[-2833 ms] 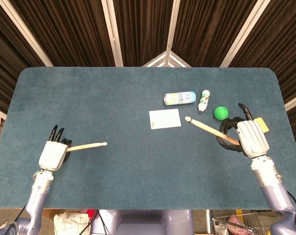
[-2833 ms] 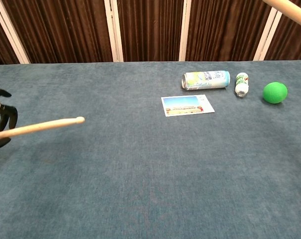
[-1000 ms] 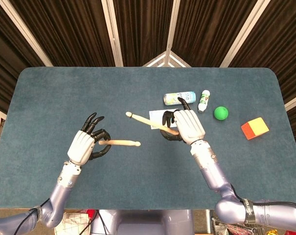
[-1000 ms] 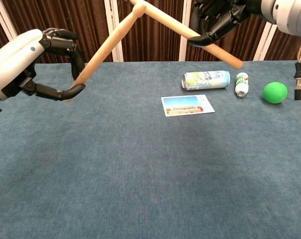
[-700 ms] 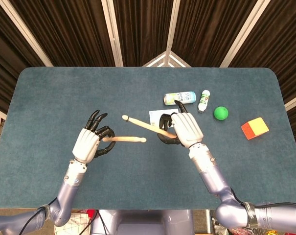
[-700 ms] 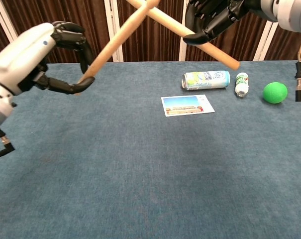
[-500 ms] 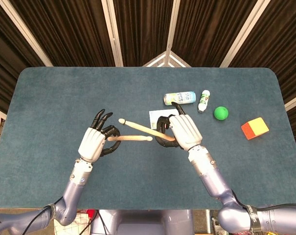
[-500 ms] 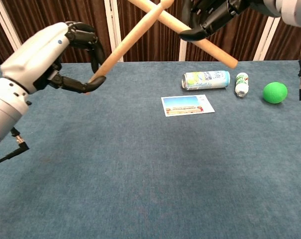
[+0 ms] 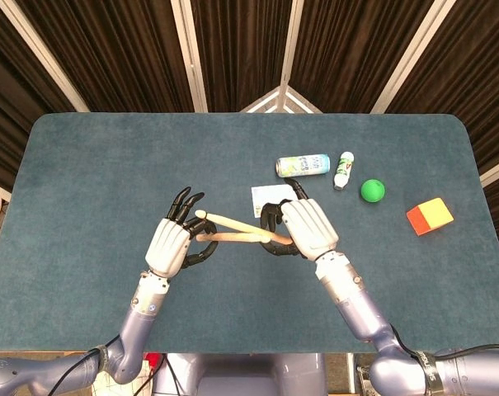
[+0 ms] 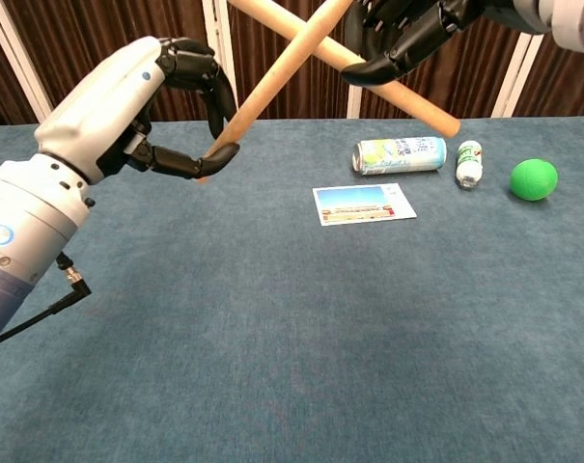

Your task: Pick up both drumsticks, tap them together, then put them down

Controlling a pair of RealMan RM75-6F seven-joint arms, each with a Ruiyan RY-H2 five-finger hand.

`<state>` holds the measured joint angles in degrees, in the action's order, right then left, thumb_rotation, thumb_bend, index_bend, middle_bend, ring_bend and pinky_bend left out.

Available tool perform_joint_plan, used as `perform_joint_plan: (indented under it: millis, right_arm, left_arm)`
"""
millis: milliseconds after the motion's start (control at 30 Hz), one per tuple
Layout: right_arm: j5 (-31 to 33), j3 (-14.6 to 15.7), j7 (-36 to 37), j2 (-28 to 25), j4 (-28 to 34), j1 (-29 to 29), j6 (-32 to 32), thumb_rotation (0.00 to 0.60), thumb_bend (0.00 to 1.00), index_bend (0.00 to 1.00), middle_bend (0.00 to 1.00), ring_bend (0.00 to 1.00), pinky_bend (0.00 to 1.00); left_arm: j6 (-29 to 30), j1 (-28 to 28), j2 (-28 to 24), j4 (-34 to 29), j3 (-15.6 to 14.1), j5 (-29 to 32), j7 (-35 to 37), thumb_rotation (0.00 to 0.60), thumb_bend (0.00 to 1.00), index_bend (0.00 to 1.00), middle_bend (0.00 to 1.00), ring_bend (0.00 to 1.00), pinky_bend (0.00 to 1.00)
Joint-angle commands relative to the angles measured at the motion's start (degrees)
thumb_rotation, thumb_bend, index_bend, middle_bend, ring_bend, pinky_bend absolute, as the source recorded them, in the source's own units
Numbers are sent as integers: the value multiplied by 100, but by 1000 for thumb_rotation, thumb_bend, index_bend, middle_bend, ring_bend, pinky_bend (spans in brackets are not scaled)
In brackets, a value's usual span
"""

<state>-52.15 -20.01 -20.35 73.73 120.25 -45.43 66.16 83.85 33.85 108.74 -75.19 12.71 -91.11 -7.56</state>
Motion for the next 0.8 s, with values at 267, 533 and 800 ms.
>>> perform_joint_plan:
  millis: [267, 533, 800]
  right_arm:
    - [-61, 79, 28, -21, 22, 2, 25, 600, 415, 674, 634, 519, 11]
    - [-44, 95, 29, -32, 42, -20, 33, 600, 415, 674, 634, 519, 11]
    - [14, 85, 48, -89, 21, -24, 64, 600, 415, 675, 634, 519, 11]
  left_arm:
    - [66, 61, -87, -99, 137, 7, -100, 600, 483, 595, 604, 134, 0]
    - [117, 28, -88, -116, 46, -23, -67, 600, 483, 596, 607, 134, 0]
    - [94, 23, -75, -67, -43, -41, -61, 600, 483, 597, 607, 134, 0]
